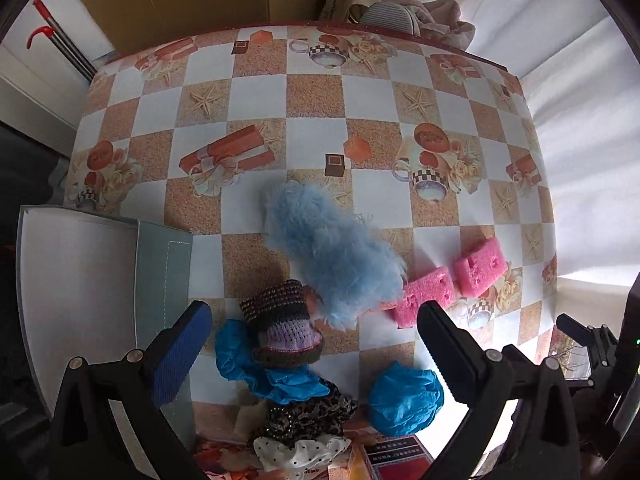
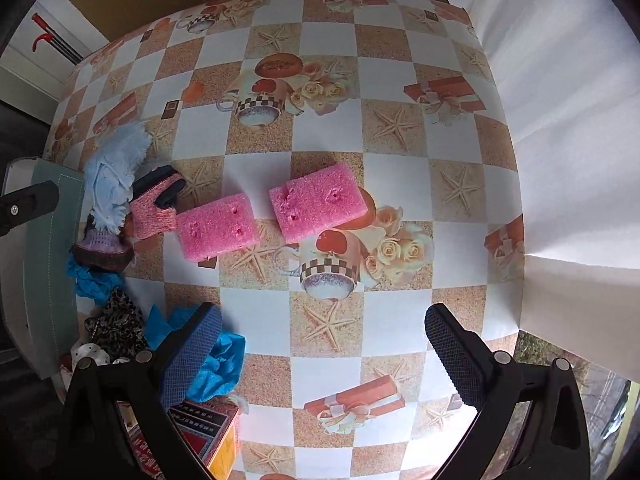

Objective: Organize soft objects
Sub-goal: 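Grasp the light blue fluffy toy with the left tool while the right tool grasps a pink sponge, then carry the fluffy toy and pink sponge over the white box with both tools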

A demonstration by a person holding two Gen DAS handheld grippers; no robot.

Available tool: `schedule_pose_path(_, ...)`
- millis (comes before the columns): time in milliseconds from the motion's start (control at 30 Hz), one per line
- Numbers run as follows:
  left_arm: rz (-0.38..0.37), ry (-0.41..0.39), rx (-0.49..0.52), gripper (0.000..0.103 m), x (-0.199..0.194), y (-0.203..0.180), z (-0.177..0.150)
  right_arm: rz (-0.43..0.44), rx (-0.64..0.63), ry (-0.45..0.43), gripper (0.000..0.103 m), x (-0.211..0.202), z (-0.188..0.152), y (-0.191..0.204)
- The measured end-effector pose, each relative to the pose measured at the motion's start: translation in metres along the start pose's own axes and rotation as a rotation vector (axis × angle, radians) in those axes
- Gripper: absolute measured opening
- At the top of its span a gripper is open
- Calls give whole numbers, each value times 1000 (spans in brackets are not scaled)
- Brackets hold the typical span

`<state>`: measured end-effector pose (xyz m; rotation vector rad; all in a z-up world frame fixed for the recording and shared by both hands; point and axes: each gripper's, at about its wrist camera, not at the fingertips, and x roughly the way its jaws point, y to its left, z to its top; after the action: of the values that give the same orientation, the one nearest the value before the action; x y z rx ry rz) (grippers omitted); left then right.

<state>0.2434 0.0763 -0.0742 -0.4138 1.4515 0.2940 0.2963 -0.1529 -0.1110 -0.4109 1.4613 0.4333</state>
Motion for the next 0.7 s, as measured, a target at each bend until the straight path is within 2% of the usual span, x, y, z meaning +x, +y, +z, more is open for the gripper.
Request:
schedule_pose_path(200, 41, 65, -77, 103, 45, -1, 38, 10, -75, -1, 102, 41, 30, 1)
schedule_pose_path(367, 86, 132, -123, 103, 79, 2, 49, 50, -119, 22, 102, 70, 47, 6)
schedule_pose_path(467, 105, 159, -135, 101, 93, 4, 52, 45, -140, 38, 102, 83, 51, 10)
schedule_pose_path(567, 115, 199, -147, 86, 104, 7, 52, 28, -138, 52, 101, 89, 52, 12)
schedule_pose_path(600, 111, 211, -143, 76, 107, 7, 51, 21, -131, 53, 98, 91, 53, 8)
schedule_pose_path(633, 95, 224, -136, 59, 110, 7, 50, 35, -114, 48, 92, 90, 54, 6)
schedule_pose_path(667, 82, 230, -132, 48, 112, 6, 49, 30, -102, 38, 83, 87, 54, 4)
schedule_pose_path(700, 70, 234, -126, 30, 113, 7, 47, 33, -92, 29, 77, 84, 55, 2)
